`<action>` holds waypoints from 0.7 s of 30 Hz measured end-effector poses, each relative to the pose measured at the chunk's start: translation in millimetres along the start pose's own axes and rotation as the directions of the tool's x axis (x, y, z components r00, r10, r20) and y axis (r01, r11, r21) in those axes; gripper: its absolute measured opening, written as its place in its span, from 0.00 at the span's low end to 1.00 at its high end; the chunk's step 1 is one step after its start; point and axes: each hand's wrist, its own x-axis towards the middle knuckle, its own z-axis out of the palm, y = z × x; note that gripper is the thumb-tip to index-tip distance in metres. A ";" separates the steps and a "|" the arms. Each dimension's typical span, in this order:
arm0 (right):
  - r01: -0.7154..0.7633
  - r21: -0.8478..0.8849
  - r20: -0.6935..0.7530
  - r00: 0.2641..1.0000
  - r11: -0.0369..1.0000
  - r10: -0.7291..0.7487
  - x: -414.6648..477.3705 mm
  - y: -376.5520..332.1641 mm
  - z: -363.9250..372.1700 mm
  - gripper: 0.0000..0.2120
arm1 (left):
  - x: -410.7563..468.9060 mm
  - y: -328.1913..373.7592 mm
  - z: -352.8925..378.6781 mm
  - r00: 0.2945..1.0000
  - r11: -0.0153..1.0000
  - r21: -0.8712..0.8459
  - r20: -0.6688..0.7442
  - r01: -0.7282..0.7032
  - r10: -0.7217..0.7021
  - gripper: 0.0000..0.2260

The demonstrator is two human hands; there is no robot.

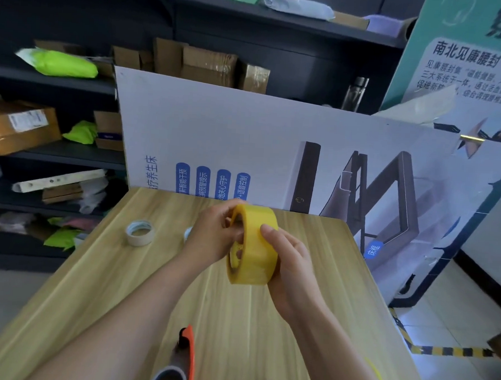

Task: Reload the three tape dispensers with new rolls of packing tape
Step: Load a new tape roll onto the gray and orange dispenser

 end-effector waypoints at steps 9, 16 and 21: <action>0.075 -0.040 0.151 0.986 0.996 -0.068 -12.2 -9.7 4.9 0.16 | -20.1 15.4 -2.2 0.925 0.926 -0.019 0.050 0.377 -0.376 0.23; 0.045 -0.031 0.200 0.979 0.998 -0.038 -21.3 -10.8 7.3 0.12 | -37.0 30.0 -4.8 0.981 0.978 -0.085 0.007 0.193 -0.193 0.13; 0.029 -0.049 0.163 0.986 0.998 -0.021 -23.5 -10.0 18.2 0.15 | -47.2 34.3 -16.0 0.992 0.996 0.088 -0.120 -0.022 0.032 0.21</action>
